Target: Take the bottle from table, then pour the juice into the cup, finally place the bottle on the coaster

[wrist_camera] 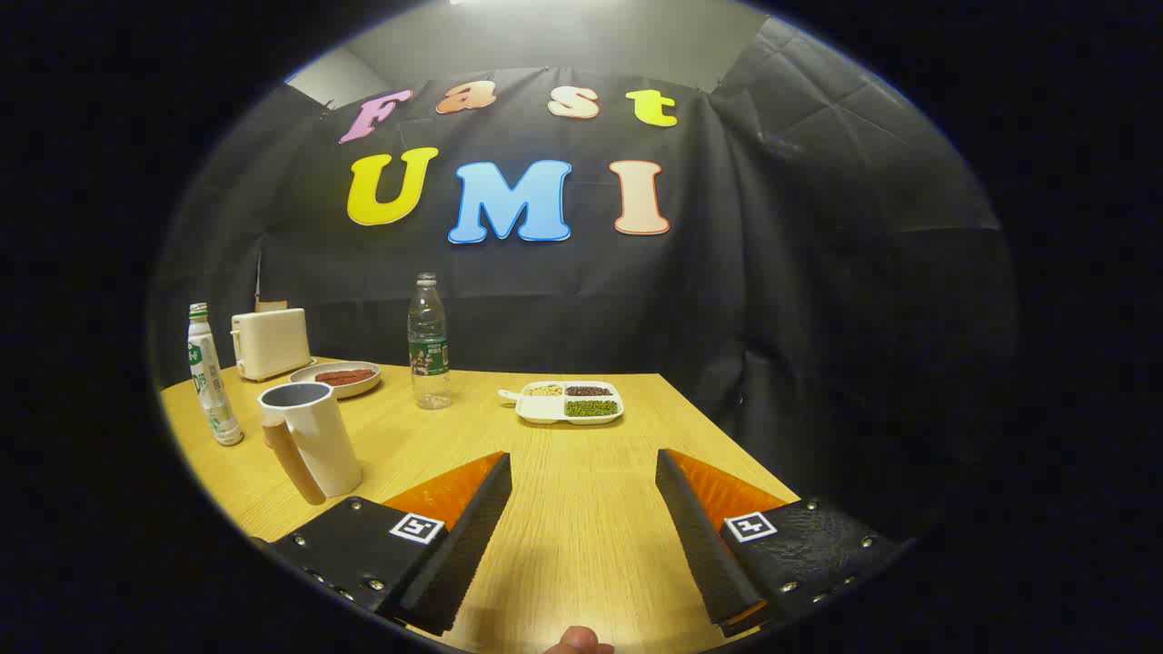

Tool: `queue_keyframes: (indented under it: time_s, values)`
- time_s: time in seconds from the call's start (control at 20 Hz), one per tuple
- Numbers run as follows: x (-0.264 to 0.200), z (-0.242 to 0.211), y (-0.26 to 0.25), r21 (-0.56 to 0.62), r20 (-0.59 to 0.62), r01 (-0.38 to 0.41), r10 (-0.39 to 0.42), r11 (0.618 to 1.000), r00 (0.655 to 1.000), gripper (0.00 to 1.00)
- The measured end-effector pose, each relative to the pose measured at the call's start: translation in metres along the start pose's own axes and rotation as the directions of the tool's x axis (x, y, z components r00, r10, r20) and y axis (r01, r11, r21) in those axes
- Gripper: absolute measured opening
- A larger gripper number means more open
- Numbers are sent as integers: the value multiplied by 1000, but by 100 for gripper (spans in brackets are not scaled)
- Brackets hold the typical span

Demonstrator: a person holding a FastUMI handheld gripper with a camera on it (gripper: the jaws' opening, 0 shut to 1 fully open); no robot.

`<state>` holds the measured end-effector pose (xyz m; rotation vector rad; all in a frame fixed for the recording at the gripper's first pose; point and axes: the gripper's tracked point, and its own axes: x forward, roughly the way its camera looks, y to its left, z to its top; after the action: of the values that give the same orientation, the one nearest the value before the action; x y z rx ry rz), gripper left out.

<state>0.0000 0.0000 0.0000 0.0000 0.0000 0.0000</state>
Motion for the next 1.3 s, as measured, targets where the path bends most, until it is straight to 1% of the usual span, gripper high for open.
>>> queue_keyframes:
  time_s: [0.05,0.15,0.3,0.4,0.55,0.65,0.8,0.9,1.0,1.1,1.15,1.3]
  values:
    - [2,5,-1,-14,14,10,-10,1000,1000,97]
    - [5,18,8,14,59,-10,9,1000,998,97]
    - [2,25,13,65,67,16,-21,998,998,97]
    - [-11,38,17,81,79,49,-55,996,995,97]
    - [-38,57,40,103,117,63,-75,993,990,97]
    - [-56,67,59,89,139,86,-97,992,985,97]
    - [-83,83,96,58,172,89,-98,994,980,97]
    - [-94,91,123,78,188,68,-81,995,979,97]
    - [-103,95,152,90,197,31,-48,995,979,96]
    - [-108,92,181,51,183,10,-19,999,983,97]
    - [-111,92,201,28,182,-17,12,999,983,96]
    - [-115,98,267,23,203,-149,141,989,969,97]
